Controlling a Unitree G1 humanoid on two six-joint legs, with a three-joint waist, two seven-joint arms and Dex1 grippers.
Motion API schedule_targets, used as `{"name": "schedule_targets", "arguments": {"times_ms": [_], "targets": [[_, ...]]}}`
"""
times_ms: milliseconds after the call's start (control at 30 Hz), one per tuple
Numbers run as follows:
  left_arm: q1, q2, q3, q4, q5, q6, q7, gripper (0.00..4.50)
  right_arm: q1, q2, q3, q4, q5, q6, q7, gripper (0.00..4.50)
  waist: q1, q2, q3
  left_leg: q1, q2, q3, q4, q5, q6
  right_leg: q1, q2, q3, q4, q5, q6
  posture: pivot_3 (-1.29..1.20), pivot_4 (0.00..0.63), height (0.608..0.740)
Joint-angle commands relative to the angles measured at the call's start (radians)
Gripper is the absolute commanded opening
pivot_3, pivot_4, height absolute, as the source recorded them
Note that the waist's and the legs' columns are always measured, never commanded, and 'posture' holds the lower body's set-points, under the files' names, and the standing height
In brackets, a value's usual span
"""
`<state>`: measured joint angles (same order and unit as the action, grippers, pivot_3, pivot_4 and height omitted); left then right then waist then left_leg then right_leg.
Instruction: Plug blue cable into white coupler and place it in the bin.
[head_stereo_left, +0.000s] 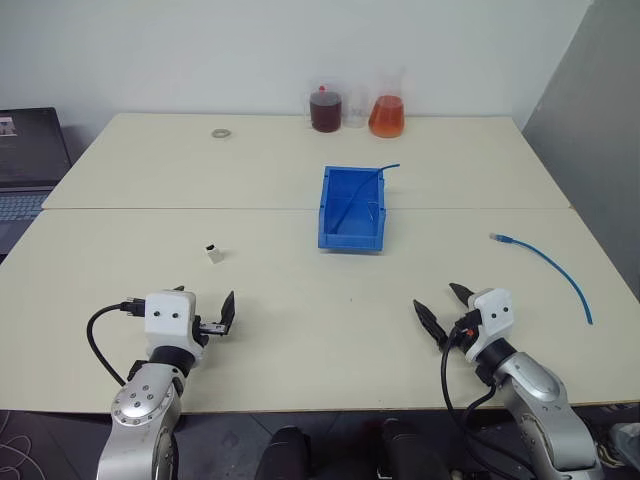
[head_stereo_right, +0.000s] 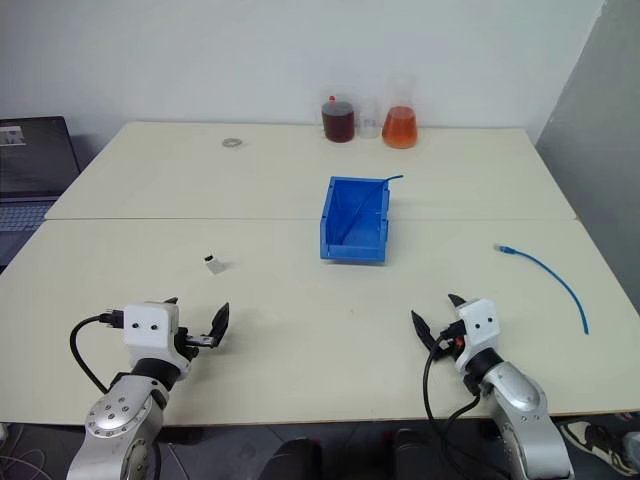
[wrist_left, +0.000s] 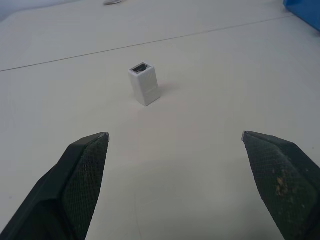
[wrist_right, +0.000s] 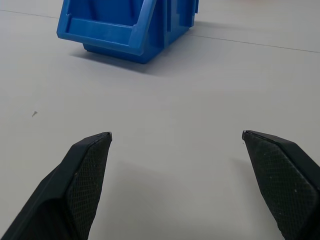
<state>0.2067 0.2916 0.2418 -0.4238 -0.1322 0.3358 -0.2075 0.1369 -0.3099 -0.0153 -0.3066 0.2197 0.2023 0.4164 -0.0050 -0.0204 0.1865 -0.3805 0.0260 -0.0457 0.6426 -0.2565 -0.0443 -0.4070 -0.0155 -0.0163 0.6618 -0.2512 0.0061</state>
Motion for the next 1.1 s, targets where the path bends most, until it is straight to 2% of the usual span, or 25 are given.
{"name": "schedule_targets", "arguments": {"times_ms": [33, 367, 533, 633, 767, 1000, 1100], "targets": [[0.001, 0.01, 0.007, -0.047, 0.011, -0.031, 0.002, 4.5, -0.003, -0.002, -0.002, -0.015, 0.003, -0.026, 0.012, 4.45, 0.0, 0.0, 0.0, 0.0, 0.0, 0.0, 0.0, 0.0, 0.0, 0.0, 0.0, 0.0, 0.0, 0.0, 0.0, 0.0, 0.15, 0.74], [0.008, 0.016, 0.009, -0.047, 0.02, 0.012, 0.0, 4.5, -0.008, 0.0, -0.005, -0.013, 0.01, -0.012, 0.023, 4.45, 0.0, 0.0, 0.0, 0.0, 0.0, 0.0, 0.0, 0.0, 0.0, 0.0, 0.0, 0.0, 0.0, 0.0, 0.0, 0.0, 0.15, 0.74], [0.022, 0.025, 0.033, -0.048, -0.025, 0.011, -0.042, 4.5, -0.008, -0.001, -0.005, -0.021, 0.013, -0.002, 0.024, 4.45, 0.0, 0.0, 0.0, 0.0, 0.0, 0.0, 0.0, 0.0, 0.0, 0.0, 0.0, 0.0, 0.0, 0.0, 0.0, 0.0, 0.15, 0.74], [0.035, 0.025, 0.043, -0.068, -0.099, -0.001, -0.102, 4.5, -0.007, -0.003, -0.006, -0.032, 0.015, 0.007, 0.023, 4.45, 0.0, 0.0, 0.0, 0.0, 0.0, 0.0, 0.0, 0.0, 0.0, 0.0, 0.0, 0.0, 0.0, 0.0, 0.0, 0.0, 0.15, 0.74], [0.026, 0.037, 0.047, -0.057, -0.115, 0.0, -0.119, 4.5, -0.009, -0.002, -0.003, -0.051, 0.018, 0.024, 0.019, 4.45, 0.0, 0.0, 0.0, 0.0, 0.0, 0.0, 0.0, 0.0, 0.0, 0.0, 0.0, 0.0, 0.0, -0.001, -0.002, 0.0, 0.15, 0.74], [0.001, 0.072, 0.044, -0.035, -0.118, -0.011, -0.146, 4.5, -0.017, 0.003, -0.002, -0.056, 0.017, 0.036, 0.015, 4.45, 0.0, 0.0, 0.0, 0.0, 0.0, 0.0, 0.0, 0.0, 0.0, 0.0, 0.001, 0.0, 0.0, -0.001, -0.002, 0.0, 0.15, 0.74], [-0.056, 0.133, 0.026, -0.029, -0.138, -0.005, -0.215, 4.5, -0.013, 0.015, -0.014, -0.066, 0.035, 0.052, 0.004, 4.45, 0.001, 0.0, 0.0, 0.0, 0.0, 0.0, 0.0, 0.0, 0.0, 0.0, 0.001, 0.0, 0.0, -0.001, -0.002, 0.0, 0.15, 0.74]]}}
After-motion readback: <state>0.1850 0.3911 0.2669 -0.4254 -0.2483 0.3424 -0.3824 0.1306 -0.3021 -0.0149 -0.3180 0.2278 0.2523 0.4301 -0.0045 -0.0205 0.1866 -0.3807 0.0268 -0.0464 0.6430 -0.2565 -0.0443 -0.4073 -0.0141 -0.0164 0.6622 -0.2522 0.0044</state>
